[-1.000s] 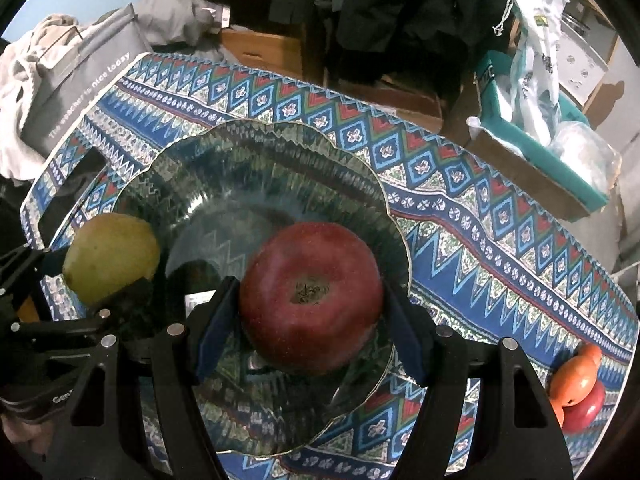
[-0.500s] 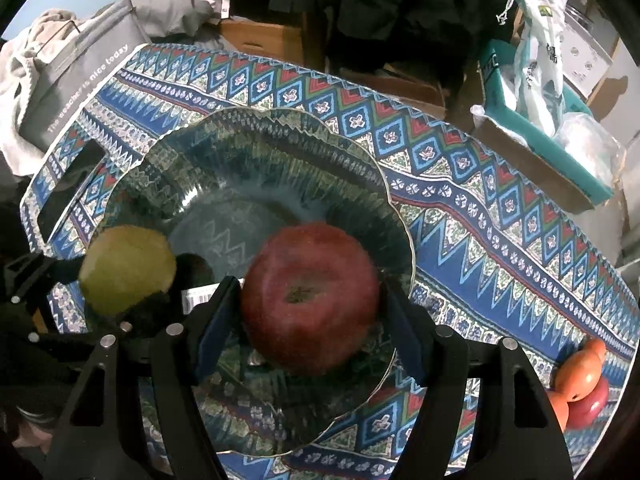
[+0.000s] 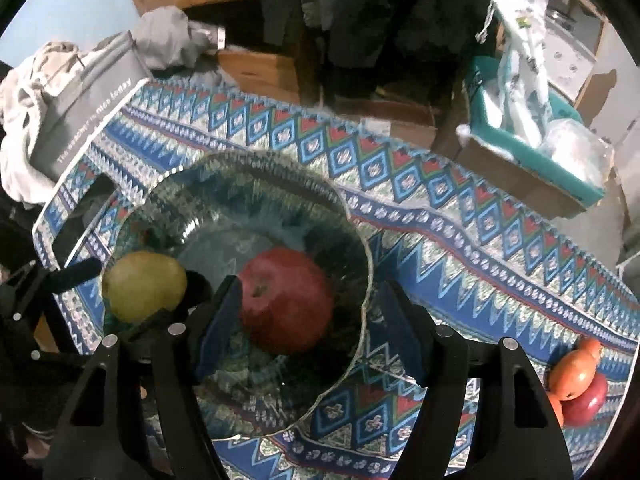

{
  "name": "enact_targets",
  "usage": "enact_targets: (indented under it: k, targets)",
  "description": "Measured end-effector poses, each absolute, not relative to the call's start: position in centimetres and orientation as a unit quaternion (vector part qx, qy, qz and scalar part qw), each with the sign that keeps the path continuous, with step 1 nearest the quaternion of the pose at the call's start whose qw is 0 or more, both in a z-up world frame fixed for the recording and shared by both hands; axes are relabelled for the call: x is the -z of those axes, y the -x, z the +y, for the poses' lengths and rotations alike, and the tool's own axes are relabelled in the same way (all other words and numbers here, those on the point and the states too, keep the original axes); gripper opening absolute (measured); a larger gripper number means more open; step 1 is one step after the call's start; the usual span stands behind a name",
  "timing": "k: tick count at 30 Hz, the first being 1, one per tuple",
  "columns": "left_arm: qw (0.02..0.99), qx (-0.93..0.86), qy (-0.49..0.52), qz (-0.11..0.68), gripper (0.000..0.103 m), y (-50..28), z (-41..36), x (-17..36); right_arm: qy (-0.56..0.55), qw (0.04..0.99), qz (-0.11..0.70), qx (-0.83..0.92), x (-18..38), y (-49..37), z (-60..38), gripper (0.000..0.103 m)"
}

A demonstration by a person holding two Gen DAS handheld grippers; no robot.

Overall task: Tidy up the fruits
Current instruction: 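Lower both fruits into the glass bowl and open both tools, then lift both tools out of the bowl and move back toward the fruit pile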

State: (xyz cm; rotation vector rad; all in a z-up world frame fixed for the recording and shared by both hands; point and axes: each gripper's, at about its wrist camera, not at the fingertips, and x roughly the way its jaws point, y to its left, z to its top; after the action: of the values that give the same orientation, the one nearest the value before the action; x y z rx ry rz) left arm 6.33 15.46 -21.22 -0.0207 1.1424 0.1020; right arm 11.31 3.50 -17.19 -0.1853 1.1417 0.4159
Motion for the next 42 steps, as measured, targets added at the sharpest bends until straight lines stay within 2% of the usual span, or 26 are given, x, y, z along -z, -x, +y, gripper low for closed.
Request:
enact_targets:
  k: [26,42]
  targets:
    - [0.893,-0.009,-0.008,0.449,0.087,-4.0,10.3,11.6,0.053,0.898,0.417,-0.128,4.8,-6.0,-5.3,0.072]
    - [0.906,0.051,-0.038,0.417,0.088,-3.1,2.9,7.9,0.033,0.926,0.372,-0.051,1.2,-1.7,-15.0,0.087]
